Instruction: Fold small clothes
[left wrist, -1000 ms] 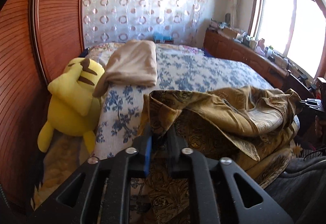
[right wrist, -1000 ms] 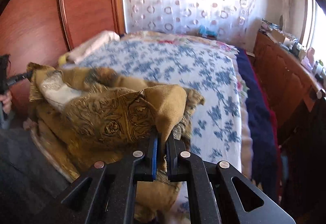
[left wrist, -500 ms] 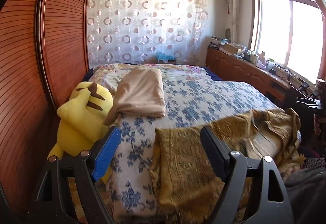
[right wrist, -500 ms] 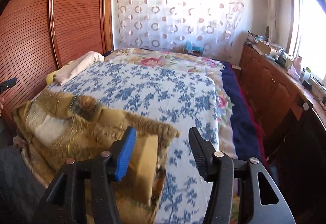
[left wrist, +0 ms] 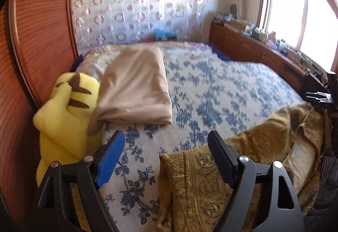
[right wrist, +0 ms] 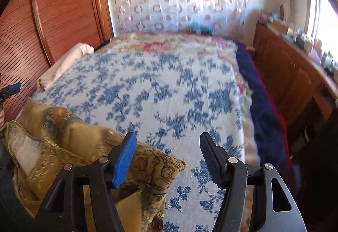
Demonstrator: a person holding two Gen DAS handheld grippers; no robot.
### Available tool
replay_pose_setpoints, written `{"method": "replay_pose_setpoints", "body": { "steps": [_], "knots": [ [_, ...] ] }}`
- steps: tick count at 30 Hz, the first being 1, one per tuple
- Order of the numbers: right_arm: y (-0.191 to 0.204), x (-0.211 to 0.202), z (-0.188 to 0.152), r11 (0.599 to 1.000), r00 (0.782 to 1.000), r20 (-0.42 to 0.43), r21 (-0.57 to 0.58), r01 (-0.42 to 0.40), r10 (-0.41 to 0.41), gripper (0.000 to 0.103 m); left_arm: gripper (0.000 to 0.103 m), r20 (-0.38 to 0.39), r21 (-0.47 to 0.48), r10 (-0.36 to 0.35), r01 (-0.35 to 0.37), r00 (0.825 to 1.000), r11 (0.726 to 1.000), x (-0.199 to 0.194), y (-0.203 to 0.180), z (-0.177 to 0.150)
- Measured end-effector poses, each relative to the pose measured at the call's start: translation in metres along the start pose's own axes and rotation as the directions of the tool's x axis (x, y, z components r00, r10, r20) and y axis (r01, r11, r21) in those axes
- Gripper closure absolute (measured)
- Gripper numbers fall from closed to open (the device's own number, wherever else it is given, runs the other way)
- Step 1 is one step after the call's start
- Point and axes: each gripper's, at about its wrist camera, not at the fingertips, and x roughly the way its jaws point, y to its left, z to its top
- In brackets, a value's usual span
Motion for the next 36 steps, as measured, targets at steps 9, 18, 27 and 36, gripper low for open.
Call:
{"method": "replay_pose_setpoints", "body": {
  "steps": [9,18,27,36],
  "knots": [
    [-0.013,0.024,-0.007,0.992,0.991,-0.074,0.068,-0.11,0.115,0.061,0.027,-0.122,0.011,-0.014,0.015,0.992,1.0,0.027,-0.012,-0.026],
    [-0.028,-0.006,-0.018,0.986,0.997,0.077,0.162,-0.034,0.022,0.095,0.027,-0.138,-0.001,0.011,-0.012,0.99,1.0,0.035,-0.009,-0.031],
    [-0.027,0.006,-0.016,0.99,0.999,0.045,0.141,-0.014,0.007,0.064,0.029,-0.138,-0.001,0.007,-0.007,0.99,1.0,0.036,-0.009,-0.03],
    [-0.023,0.032,-0.015,0.992,0.996,-0.044,0.103,-0.076,0.081,0.038,0.069,-0.134,-0.017,-0.064,0.062,0.989,0.998,0.033,-0.012,-0.028]
  ]
}}
